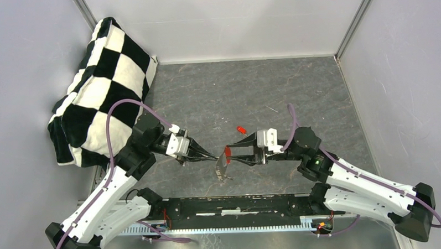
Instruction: Put the keys on the keyring
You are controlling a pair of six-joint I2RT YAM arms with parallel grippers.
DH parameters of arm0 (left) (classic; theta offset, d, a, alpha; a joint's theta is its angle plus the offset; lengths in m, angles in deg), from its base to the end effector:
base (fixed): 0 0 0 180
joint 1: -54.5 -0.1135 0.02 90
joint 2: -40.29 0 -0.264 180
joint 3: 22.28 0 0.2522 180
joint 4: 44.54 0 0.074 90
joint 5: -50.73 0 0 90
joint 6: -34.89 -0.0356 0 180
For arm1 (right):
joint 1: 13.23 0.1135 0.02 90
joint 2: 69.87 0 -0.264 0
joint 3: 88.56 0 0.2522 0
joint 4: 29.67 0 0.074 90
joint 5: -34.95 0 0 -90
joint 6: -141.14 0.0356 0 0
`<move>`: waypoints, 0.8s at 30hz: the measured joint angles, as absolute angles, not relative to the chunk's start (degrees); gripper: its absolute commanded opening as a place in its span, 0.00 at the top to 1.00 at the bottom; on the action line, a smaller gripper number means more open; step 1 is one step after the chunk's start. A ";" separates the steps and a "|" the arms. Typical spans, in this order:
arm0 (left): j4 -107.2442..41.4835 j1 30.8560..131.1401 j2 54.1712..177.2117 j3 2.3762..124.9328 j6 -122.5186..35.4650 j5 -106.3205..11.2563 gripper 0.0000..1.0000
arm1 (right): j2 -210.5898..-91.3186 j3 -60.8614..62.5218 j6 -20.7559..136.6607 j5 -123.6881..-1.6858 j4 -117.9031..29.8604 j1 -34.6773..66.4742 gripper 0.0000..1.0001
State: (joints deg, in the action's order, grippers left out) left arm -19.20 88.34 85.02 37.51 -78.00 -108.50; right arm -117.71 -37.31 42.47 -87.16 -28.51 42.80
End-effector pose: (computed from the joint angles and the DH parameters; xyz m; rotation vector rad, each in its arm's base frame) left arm 0.1154 -0.1174 0.3494 1.5115 0.9328 -1.1800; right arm 0.0952 0.1751 0.3325 -1.2210 1.0369 1.0683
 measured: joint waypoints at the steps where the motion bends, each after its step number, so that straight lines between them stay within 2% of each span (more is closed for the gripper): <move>1: -19.29 88.34 85.06 37.55 -77.89 -109.11 0.98 | -117.69 -37.81 43.39 -87.36 -25.95 42.80 0.58; 10: -20.14 88.34 86.00 39.60 -77.80 -113.05 0.98 | -118.93 -38.69 49.36 -91.43 -13.43 42.80 0.60; 24: -21.26 88.37 86.04 39.89 -76.73 -112.83 0.98 | -122.38 -38.69 53.29 -95.56 -9.60 42.93 0.61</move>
